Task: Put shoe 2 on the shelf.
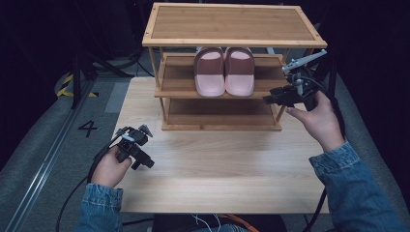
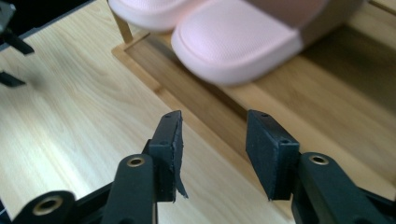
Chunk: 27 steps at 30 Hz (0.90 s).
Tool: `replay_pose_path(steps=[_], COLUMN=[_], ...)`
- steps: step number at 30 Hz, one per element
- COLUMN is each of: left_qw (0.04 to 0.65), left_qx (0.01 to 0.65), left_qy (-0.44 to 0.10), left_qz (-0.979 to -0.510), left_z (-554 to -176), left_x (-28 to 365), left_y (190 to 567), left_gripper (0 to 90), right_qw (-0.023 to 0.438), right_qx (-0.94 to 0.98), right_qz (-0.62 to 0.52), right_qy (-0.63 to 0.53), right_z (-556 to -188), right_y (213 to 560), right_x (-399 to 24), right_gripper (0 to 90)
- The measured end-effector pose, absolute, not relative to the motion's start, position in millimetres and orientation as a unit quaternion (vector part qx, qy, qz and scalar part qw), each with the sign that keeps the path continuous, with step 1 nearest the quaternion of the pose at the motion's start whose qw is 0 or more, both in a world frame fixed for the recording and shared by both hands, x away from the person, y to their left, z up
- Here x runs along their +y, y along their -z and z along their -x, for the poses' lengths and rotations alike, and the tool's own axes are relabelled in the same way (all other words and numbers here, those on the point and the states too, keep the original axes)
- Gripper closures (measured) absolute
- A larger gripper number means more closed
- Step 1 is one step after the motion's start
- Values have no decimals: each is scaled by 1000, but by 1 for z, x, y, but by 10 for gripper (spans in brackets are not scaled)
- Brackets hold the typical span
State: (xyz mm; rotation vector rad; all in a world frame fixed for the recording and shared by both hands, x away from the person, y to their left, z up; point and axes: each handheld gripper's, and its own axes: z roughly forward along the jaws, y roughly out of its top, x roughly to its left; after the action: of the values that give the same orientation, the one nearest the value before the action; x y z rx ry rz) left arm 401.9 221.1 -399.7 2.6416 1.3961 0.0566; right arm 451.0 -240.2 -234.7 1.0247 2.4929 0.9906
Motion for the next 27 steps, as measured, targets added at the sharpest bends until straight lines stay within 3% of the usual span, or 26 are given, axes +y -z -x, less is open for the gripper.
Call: replay_pose_path(steps=[17,27], left_qw=[72,56], left_qx=[467,487], left_qy=[-24,-34], left_qz=[-881,-871], left_z=[-415,-418], left_x=[222,234], left_y=[399,405], left_gripper=[171,171], right_qw=[139,124], right_qx=[865,860], right_qz=[-391,-440], right_qy=[-282,-227], right_z=[-429,-437], right_y=[268,312], right_x=[-305,-345], right_gripper=[442,369])
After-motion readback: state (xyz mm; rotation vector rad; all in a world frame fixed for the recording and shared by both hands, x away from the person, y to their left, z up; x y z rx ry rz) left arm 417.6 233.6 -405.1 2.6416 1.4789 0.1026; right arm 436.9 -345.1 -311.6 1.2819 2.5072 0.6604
